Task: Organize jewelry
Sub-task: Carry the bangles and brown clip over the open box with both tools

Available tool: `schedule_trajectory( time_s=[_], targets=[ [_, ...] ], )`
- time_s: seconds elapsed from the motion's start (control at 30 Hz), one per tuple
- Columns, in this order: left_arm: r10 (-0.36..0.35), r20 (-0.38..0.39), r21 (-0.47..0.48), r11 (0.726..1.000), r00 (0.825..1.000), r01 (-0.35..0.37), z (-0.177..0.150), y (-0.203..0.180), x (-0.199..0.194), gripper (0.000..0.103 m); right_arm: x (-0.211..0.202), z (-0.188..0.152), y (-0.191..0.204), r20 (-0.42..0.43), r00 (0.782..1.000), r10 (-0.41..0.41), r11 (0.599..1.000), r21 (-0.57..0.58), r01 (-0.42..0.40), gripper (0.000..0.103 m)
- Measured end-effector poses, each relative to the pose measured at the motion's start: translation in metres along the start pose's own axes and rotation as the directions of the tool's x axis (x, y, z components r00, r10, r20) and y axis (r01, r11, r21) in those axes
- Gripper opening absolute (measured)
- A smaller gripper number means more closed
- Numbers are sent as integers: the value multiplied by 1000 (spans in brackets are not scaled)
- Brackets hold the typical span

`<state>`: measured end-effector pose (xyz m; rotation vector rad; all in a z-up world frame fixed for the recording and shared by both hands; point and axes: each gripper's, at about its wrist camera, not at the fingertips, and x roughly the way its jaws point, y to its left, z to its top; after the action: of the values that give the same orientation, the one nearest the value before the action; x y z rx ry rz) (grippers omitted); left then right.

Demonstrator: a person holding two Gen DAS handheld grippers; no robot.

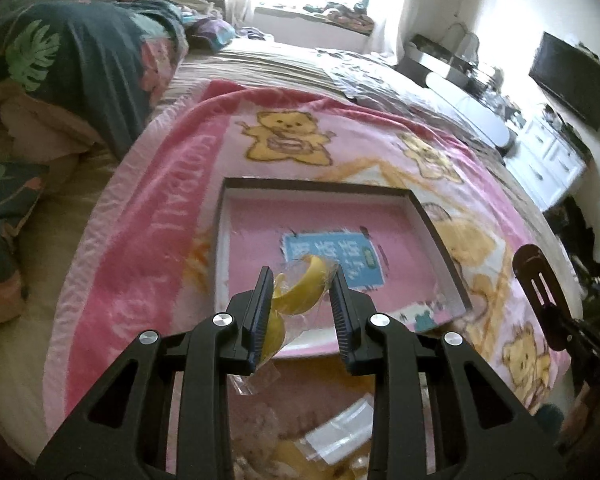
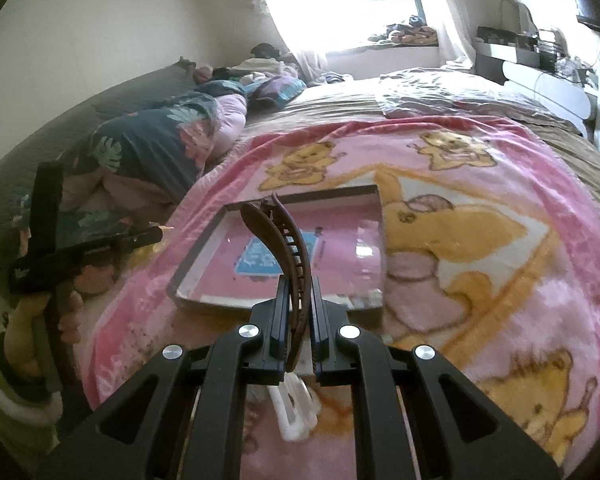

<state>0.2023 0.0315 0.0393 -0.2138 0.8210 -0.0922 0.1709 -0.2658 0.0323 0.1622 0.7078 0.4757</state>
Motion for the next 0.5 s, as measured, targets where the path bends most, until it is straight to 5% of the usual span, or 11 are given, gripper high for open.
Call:
schedule_trajectory(
  time_s=[0.5],
  targets=[
    [29, -30, -23, 999, 999, -30, 19, 5, 51, 21, 73, 28, -22, -20, 1000, -23, 999, 37, 23, 8]
  ],
)
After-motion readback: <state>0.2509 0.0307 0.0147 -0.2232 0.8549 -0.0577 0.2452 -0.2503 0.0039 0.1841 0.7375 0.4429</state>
